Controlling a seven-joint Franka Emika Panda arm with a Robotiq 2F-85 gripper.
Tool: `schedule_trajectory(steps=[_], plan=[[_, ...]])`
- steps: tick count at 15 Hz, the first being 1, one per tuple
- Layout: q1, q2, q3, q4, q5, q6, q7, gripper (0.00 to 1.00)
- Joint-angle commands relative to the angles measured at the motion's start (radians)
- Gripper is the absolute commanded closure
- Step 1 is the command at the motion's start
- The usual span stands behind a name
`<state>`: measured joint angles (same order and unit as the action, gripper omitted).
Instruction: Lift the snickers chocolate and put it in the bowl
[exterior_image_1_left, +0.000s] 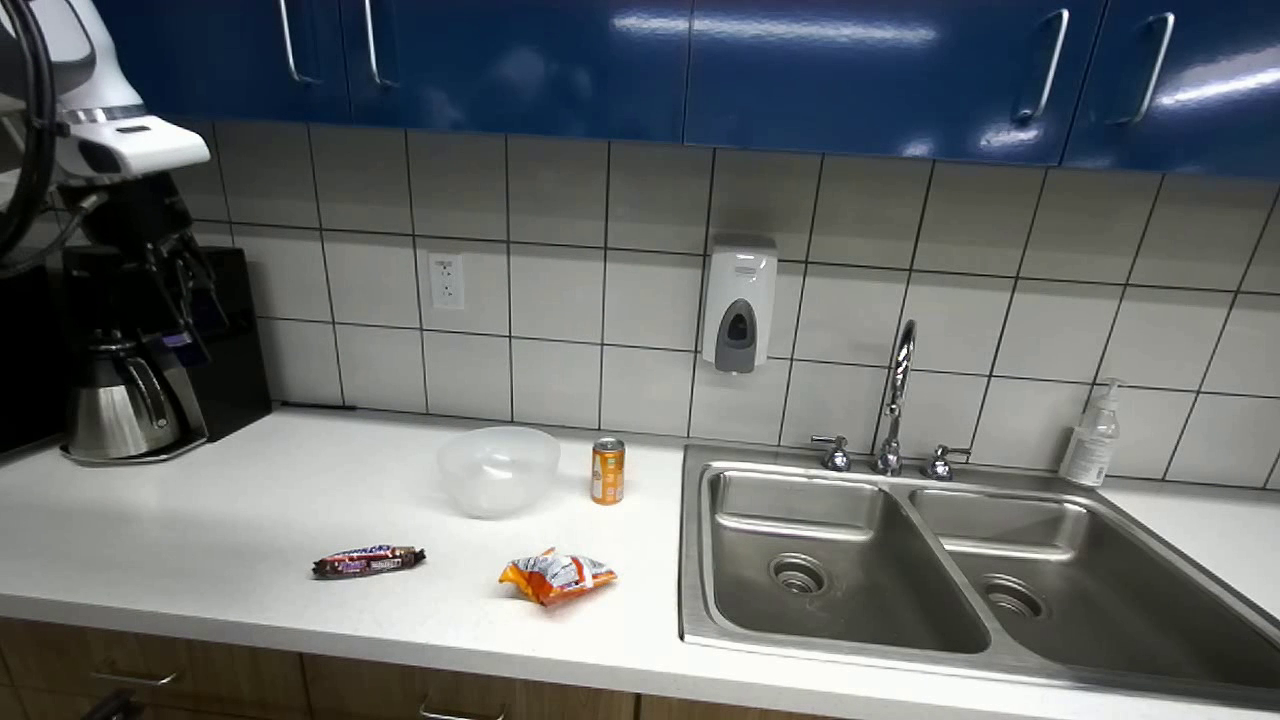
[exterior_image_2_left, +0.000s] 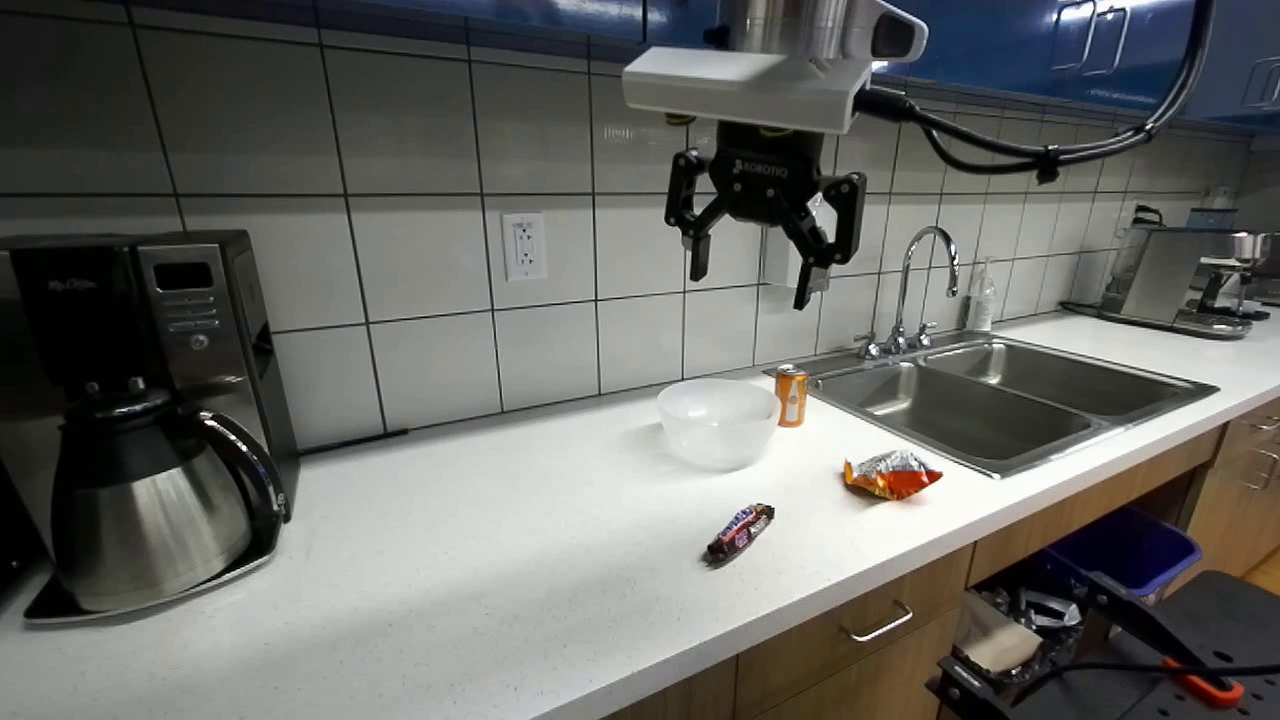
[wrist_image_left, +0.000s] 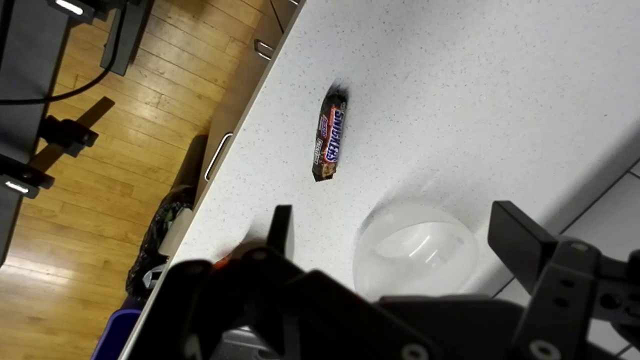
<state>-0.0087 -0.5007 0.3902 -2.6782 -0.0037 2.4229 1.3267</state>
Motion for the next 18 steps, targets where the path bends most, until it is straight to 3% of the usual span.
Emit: schedule_trajectory(steps=[1,7,13,18], plan=[[0.022,0.007,-0.024,0.000,-0.017,0.003,0.012,0.00],[0.040,0.052,0.011,0.033,-0.005,0.000,0.069,0.00],[-0.009,0.155,0.076,0.117,-0.138,-0.022,0.314,0.00],[-0.035,0.272,0.024,0.164,-0.282,-0.014,0.474,0.00]])
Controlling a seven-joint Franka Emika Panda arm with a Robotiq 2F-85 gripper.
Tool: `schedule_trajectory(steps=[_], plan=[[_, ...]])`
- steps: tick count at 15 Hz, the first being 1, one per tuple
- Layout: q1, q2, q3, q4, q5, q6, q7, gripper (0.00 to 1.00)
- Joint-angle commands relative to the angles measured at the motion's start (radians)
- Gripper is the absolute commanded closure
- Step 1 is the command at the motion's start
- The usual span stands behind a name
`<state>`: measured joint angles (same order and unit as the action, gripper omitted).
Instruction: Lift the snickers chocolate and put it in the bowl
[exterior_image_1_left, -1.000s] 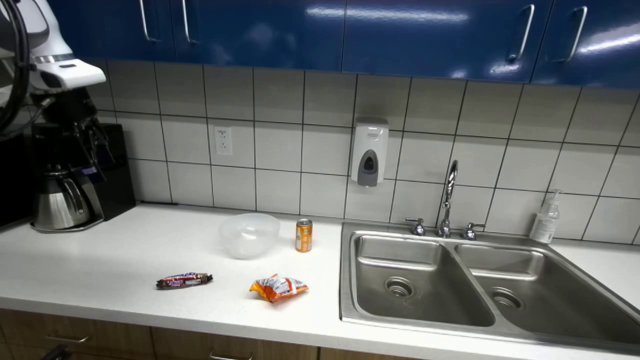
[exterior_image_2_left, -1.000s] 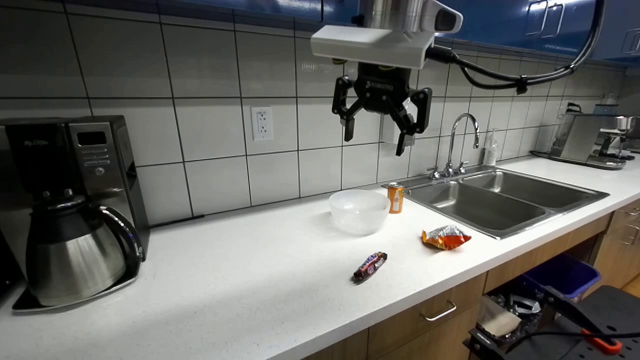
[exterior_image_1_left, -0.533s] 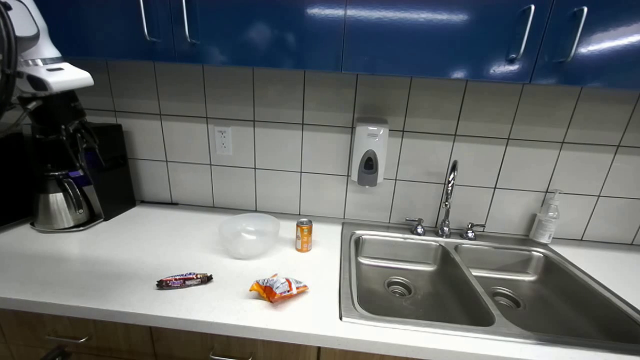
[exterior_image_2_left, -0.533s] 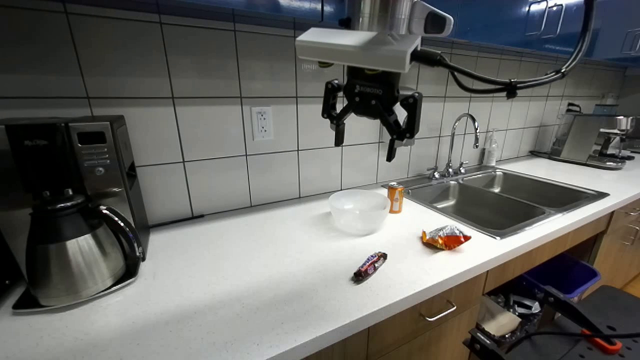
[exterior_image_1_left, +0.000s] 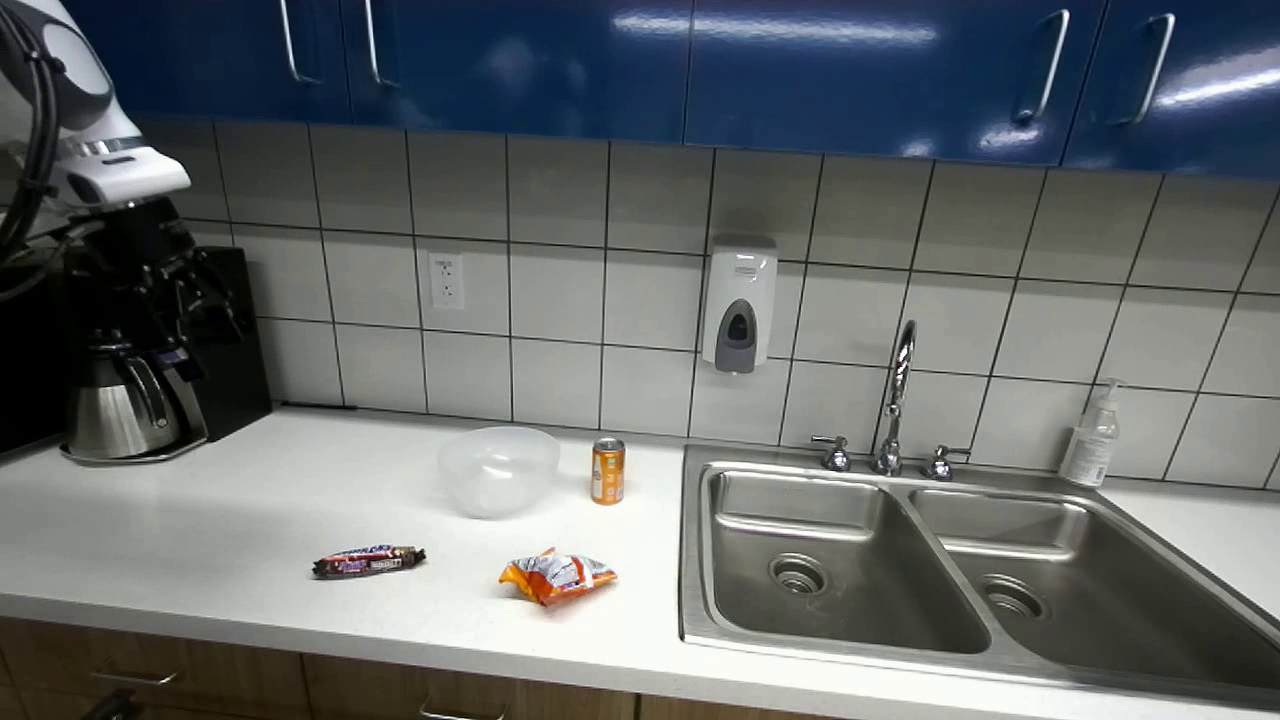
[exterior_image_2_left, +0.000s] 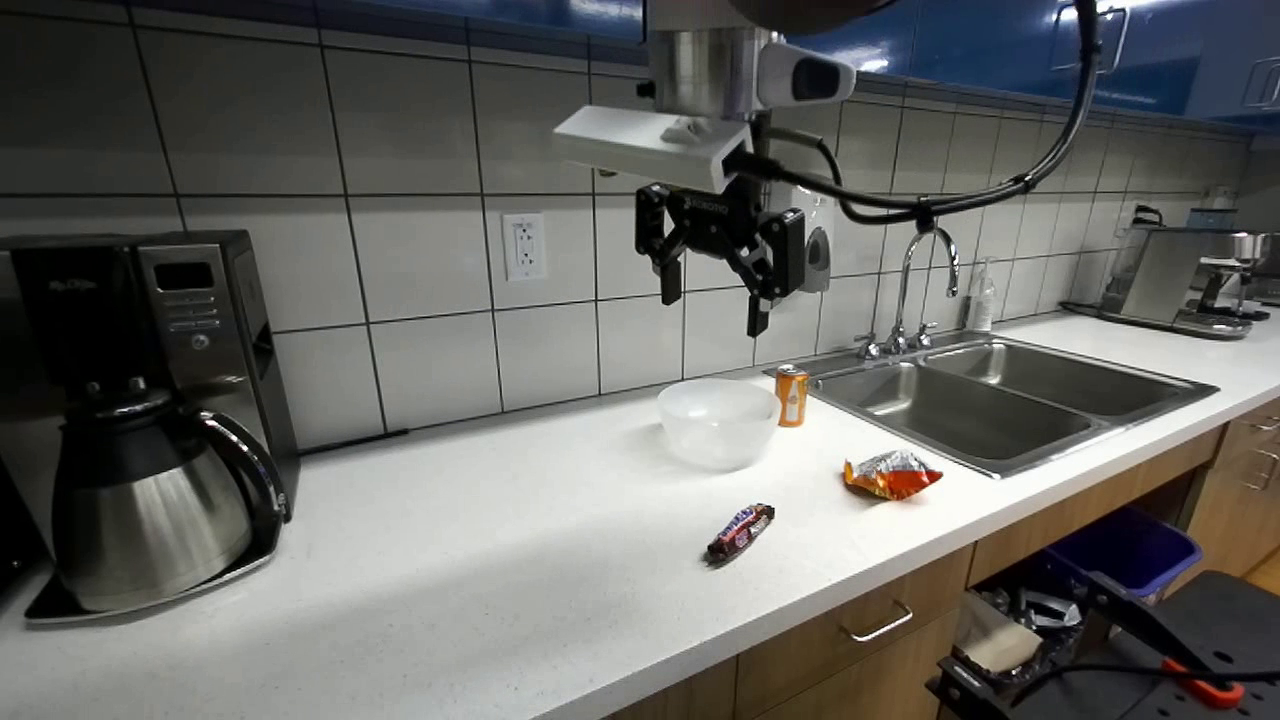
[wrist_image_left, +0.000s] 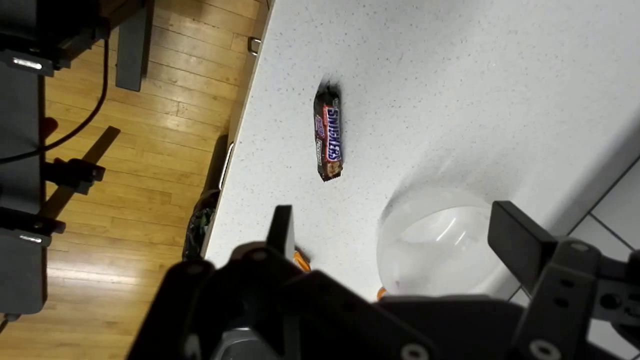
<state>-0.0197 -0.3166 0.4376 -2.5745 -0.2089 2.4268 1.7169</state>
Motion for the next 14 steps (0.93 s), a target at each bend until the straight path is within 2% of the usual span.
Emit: schedule_trajectory(steps=[1,6,14], plan=[[-0.024,0.115,-0.040,0.071,-0.100,-0.015,0.096,0.00],[0.009,0.249,-0.155,0.126,-0.129,0.005,0.043,0.00],[0.063,0.435,-0.299,0.238,-0.101,0.025,-0.171,0.00]])
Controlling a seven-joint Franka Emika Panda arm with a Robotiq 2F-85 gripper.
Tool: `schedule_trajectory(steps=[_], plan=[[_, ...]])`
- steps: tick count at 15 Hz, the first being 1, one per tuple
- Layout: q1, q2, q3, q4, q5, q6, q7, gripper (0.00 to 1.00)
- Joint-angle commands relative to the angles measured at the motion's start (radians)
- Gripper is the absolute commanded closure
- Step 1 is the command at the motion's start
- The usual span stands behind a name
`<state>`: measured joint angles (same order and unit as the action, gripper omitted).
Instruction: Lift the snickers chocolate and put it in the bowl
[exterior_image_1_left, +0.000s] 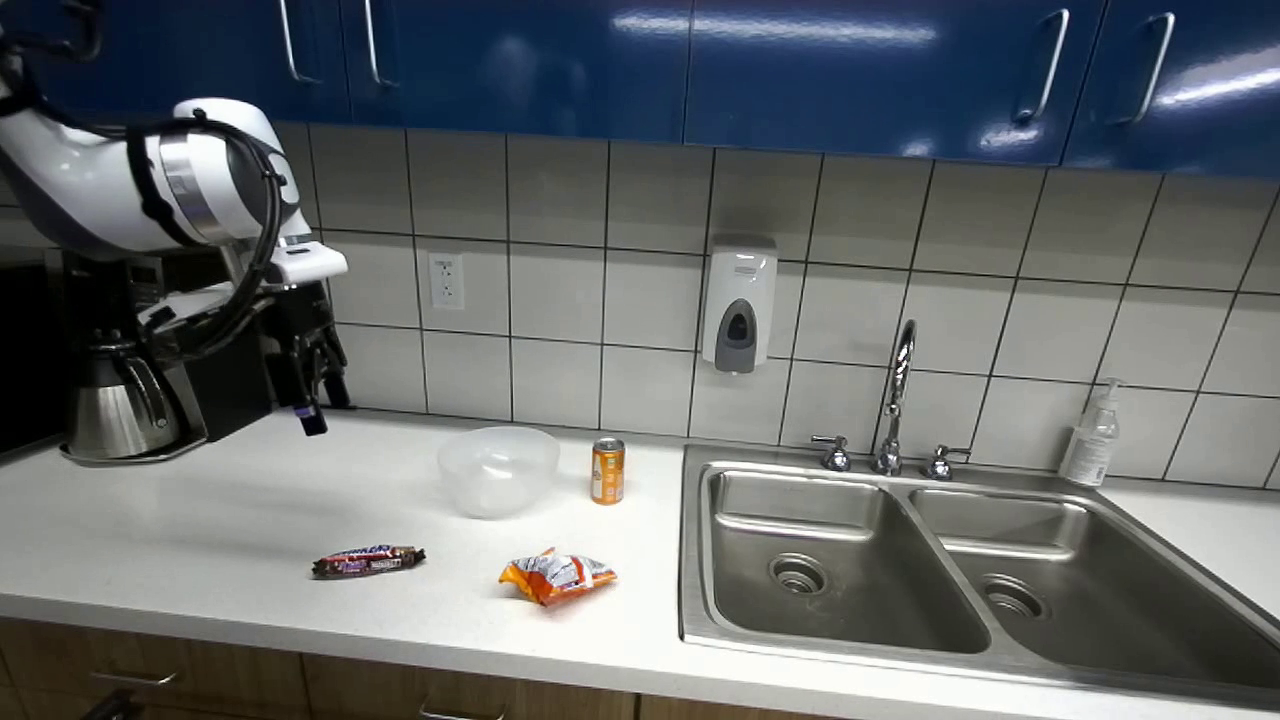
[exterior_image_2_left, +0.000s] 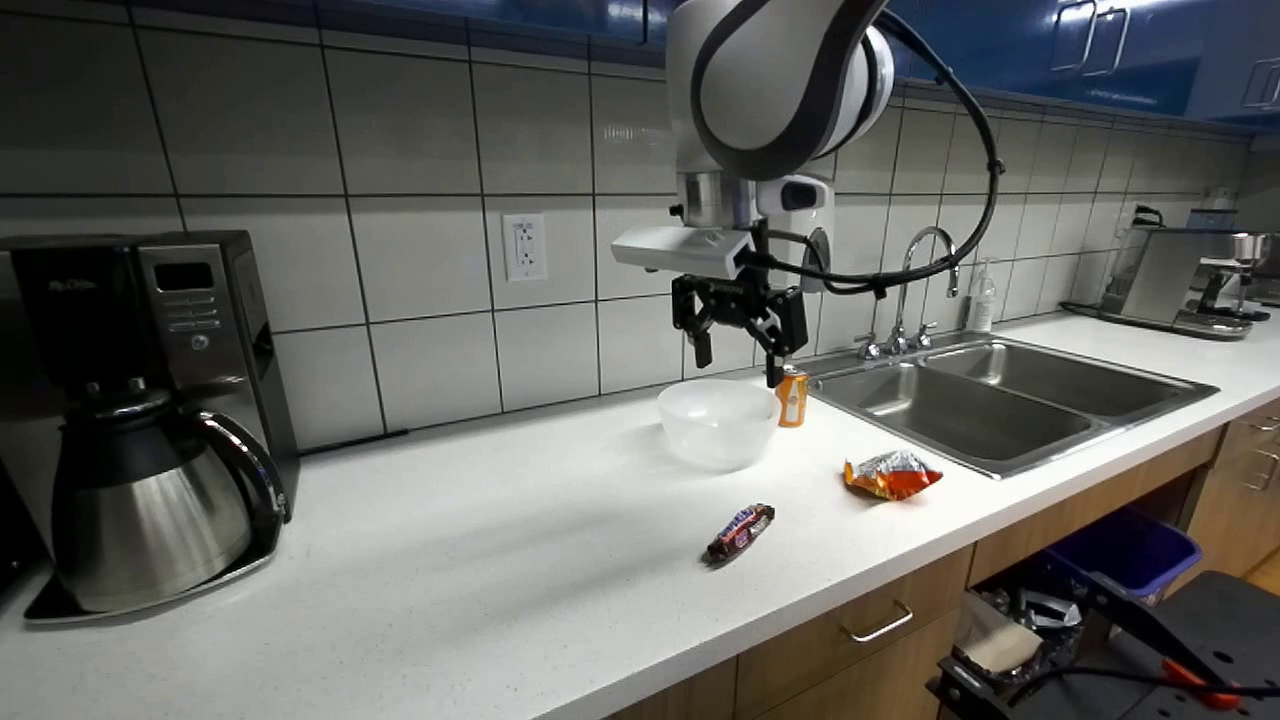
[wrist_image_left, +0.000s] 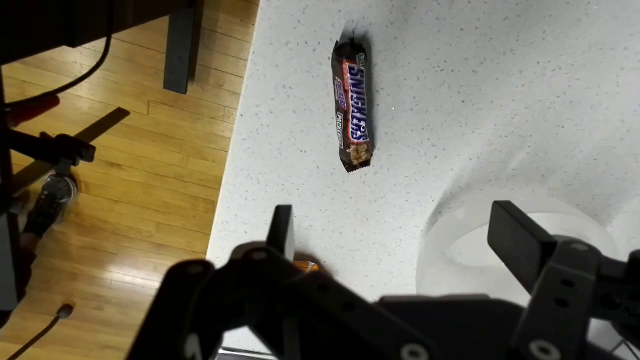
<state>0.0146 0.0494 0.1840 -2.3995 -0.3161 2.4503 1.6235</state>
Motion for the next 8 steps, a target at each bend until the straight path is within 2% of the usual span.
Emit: schedule_trajectory(steps=[1,8], plan=[[0.034,0.090,-0.059,0.076,0.009,0.007,-0.103,0.00],[0.077,0.205,-0.121,0.139,0.028,0.041,-0.211,0.00]])
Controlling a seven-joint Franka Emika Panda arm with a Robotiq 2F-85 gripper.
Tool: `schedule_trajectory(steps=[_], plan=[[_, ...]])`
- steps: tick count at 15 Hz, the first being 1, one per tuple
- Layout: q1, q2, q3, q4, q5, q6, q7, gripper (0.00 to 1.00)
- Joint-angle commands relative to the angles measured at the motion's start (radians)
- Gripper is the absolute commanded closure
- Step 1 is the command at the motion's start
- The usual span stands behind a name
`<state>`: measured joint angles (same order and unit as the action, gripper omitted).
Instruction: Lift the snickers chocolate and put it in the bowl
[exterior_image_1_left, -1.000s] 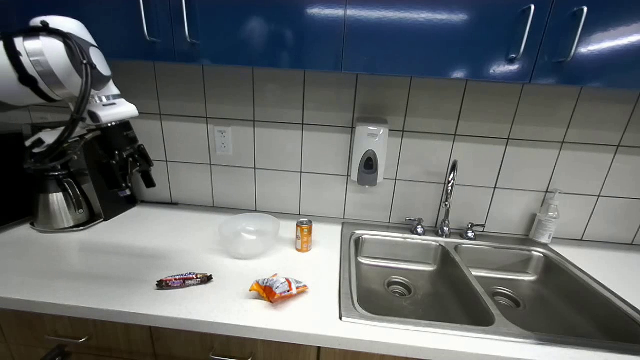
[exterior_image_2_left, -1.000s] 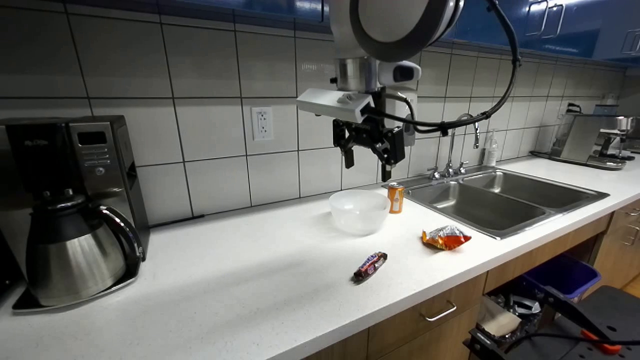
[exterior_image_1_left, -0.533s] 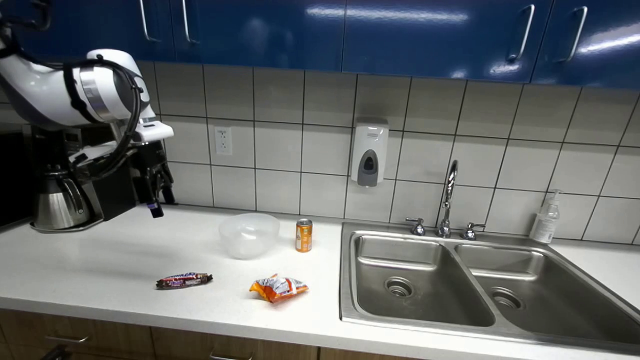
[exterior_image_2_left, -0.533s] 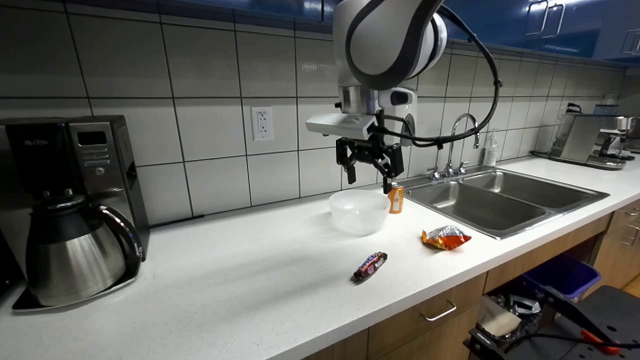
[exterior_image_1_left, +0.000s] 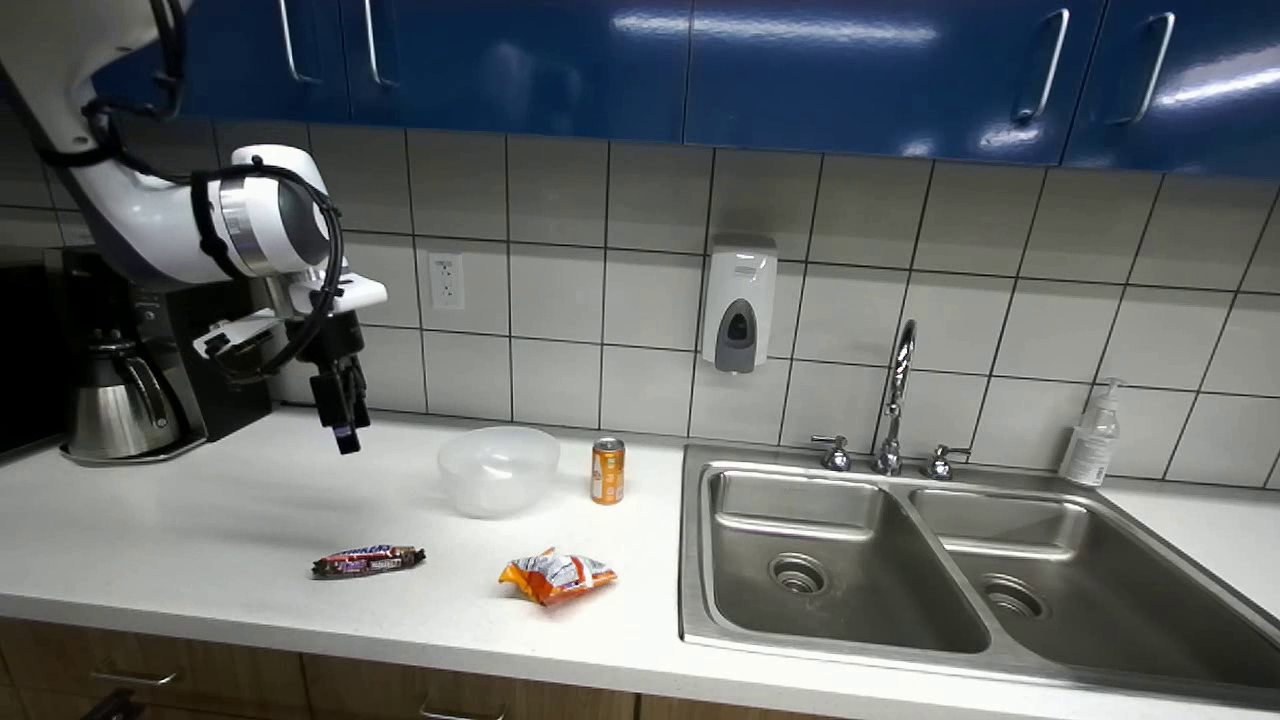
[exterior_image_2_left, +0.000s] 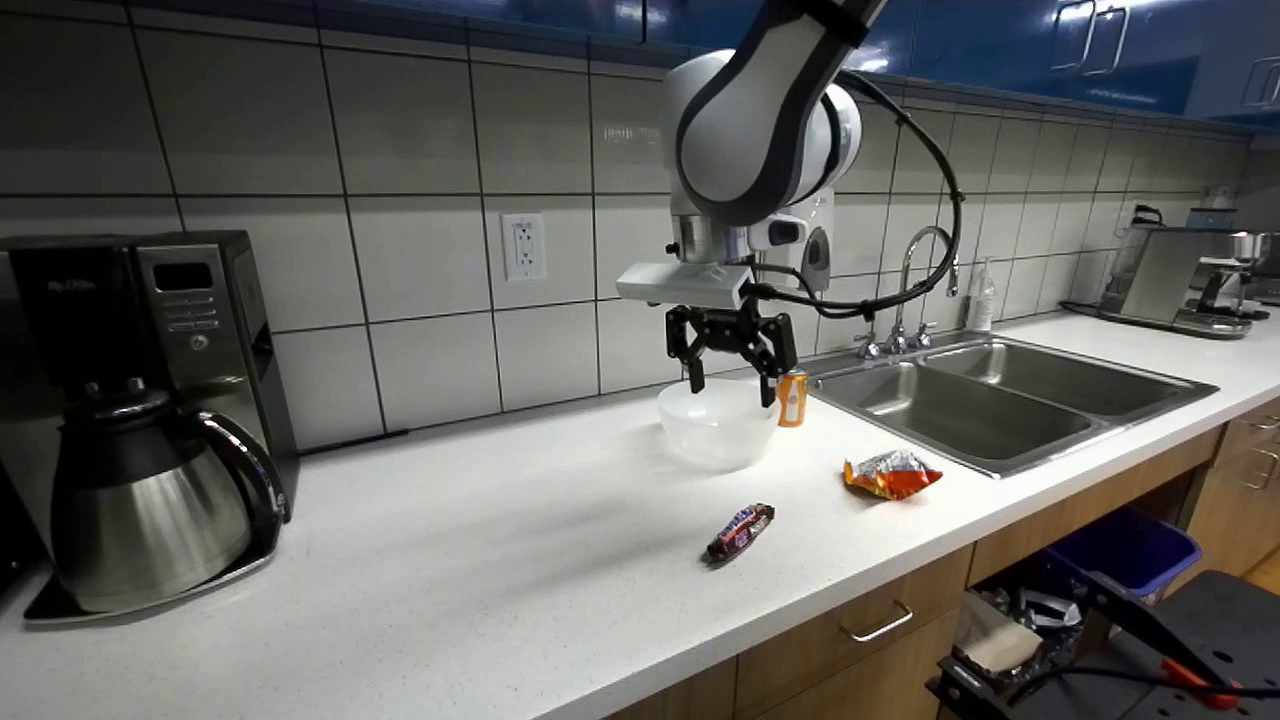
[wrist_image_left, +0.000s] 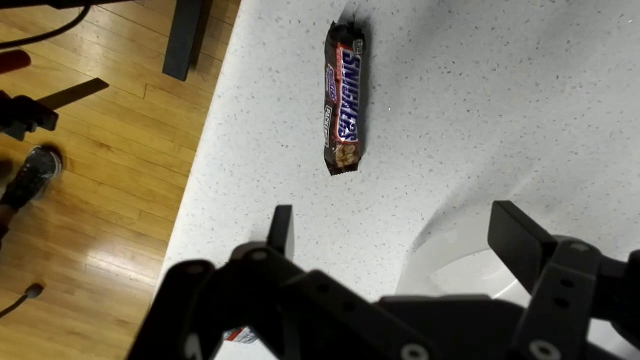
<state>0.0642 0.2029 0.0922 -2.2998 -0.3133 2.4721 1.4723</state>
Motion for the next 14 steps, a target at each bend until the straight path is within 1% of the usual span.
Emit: schedule_trajectory(steps=[1,7,14], plan=[[0.033,0.067,-0.034,0.042,0.029,0.030,-0.065,0.00],[0.063,0.143,-0.067,0.049,0.056,0.071,-0.103,0.00],[0.066,0.207,-0.095,0.041,0.136,0.116,-0.173,0.00]])
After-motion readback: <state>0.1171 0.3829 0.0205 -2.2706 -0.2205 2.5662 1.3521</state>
